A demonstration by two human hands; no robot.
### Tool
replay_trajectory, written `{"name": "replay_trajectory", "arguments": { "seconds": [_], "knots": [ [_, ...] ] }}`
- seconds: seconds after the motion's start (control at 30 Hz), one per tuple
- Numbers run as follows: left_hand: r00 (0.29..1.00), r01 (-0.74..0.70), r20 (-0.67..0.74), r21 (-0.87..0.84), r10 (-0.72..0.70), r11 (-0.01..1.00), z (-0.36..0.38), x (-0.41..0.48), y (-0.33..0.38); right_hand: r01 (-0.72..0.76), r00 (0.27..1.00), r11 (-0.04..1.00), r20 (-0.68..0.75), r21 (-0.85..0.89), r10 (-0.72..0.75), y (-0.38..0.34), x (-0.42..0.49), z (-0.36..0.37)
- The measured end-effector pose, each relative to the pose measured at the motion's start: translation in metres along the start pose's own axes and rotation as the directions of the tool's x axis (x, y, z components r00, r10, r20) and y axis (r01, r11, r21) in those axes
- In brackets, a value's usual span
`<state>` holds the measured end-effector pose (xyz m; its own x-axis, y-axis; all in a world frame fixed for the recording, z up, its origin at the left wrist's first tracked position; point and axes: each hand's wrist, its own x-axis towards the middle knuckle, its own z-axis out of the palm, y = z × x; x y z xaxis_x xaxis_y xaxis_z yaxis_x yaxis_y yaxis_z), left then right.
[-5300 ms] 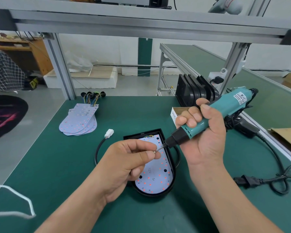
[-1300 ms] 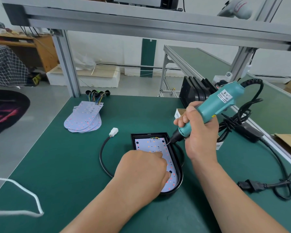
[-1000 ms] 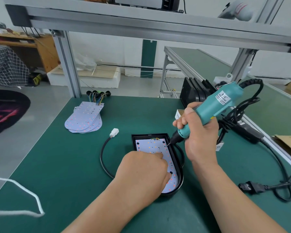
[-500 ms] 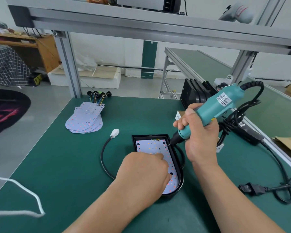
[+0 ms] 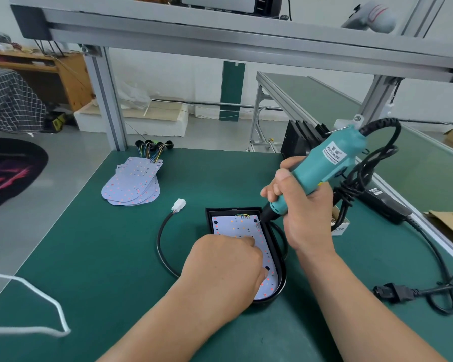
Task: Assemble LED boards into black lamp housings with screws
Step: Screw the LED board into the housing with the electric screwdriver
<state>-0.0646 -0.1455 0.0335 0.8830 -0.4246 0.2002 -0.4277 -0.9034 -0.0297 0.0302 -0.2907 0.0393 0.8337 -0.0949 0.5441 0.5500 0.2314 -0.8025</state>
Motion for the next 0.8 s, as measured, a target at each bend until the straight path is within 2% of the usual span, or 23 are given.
{"name": "replay_trajectory", "arguments": {
  "seconds": [0.13,0.43,0.8],
  "knots": [
    [1.000,-0.002,0.000,-0.001,0.002,1.000,0.0000,0.0005,0.0004,0.010,0.999,1.000,0.037,-0.023,-0.009,-0.0014,-0.0014,0.0029],
    [1.000,0.003,0.005,-0.025,-0.003,1.000,-0.0030,0.0002,-0.0003,0.001,1.000,1.000,-0.004,0.000,-0.001,-0.0005,0.0006,-0.0016],
    [1.000,-0.011,0.008,-0.017,0.011,1.000,-0.0041,0.0003,-0.0022,-0.020,1.000,1.000,0.010,-0.009,0.020,0.0031,0.0059,0.0005]
  ]
}}
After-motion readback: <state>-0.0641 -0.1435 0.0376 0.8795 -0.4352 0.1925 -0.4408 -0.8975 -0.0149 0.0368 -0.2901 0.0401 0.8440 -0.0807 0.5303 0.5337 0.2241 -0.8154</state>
